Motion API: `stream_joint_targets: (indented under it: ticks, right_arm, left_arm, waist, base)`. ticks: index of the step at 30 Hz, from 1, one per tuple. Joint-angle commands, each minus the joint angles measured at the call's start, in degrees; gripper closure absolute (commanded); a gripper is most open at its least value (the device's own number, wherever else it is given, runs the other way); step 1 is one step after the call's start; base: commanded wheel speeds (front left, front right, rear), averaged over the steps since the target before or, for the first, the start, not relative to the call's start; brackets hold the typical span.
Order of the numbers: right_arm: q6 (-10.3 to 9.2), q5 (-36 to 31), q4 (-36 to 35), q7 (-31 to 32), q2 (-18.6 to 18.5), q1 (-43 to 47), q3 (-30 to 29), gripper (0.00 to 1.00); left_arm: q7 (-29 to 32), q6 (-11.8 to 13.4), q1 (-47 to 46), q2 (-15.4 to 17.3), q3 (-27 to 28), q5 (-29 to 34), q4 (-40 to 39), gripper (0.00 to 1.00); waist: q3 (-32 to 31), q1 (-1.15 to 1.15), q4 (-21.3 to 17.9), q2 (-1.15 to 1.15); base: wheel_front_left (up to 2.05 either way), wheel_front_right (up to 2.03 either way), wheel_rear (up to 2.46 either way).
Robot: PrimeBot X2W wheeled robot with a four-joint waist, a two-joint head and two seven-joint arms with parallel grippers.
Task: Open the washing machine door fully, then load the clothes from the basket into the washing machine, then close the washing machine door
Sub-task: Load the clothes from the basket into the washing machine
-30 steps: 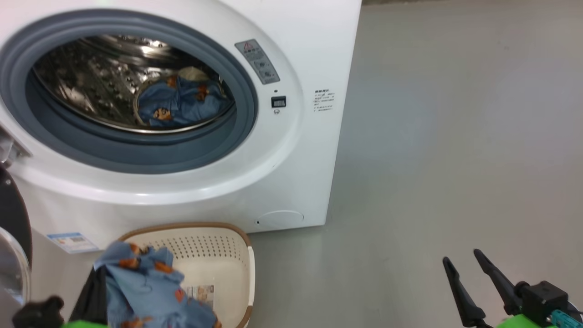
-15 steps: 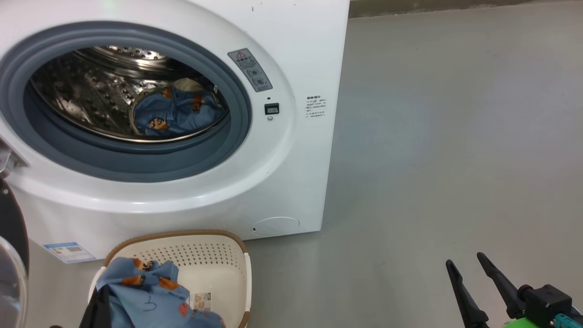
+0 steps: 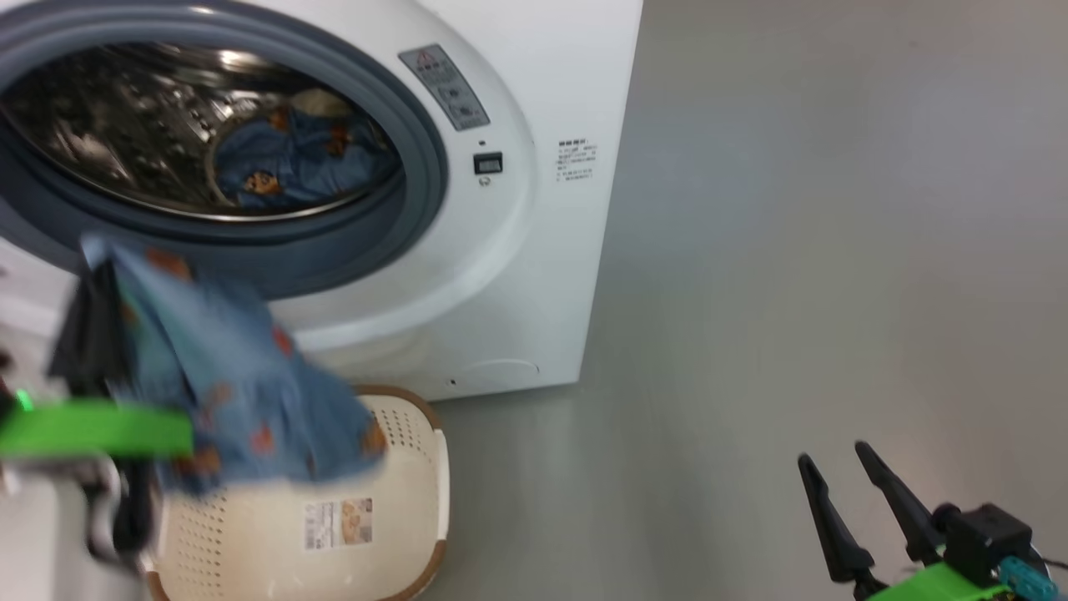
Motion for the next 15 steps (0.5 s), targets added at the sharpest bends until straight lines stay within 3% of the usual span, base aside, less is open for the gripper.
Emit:
stream_joint_targets:
  ticks: [1,9,15]
  right_arm:
    - [0.08,0.14,-1.46,-0.28,-0.51,-2.05,1.39,0.00]
    - [0.08,0.01,-1.52,-0.28,0.65,-4.85,1.77,0.00]
    - [0.08,-0.02,-1.73,-0.28,1.64,-6.24,1.92,0.00]
  left_arm:
    - [0.09,-0.23,-4.37,2.69,1.45,0.05,-0.79,1.00]
    - [-0.40,-0.37,-19.78,6.62,0.85,1.26,6.83,1.00]
    - [-0.94,-0.52,-25.68,7.45,-1.43,1.75,19.31,1.00]
  waist:
    - [1.91,0.00,-0.85,0.00]
    - [6.44,0.00,-3.33,0.00]
    - [9.32,0.00,-4.85,0.00]
  base:
    - [0.00,0.00,0.00]
    - [0.00,0.00,0.00]
    - [0.00,0.00,0.00]
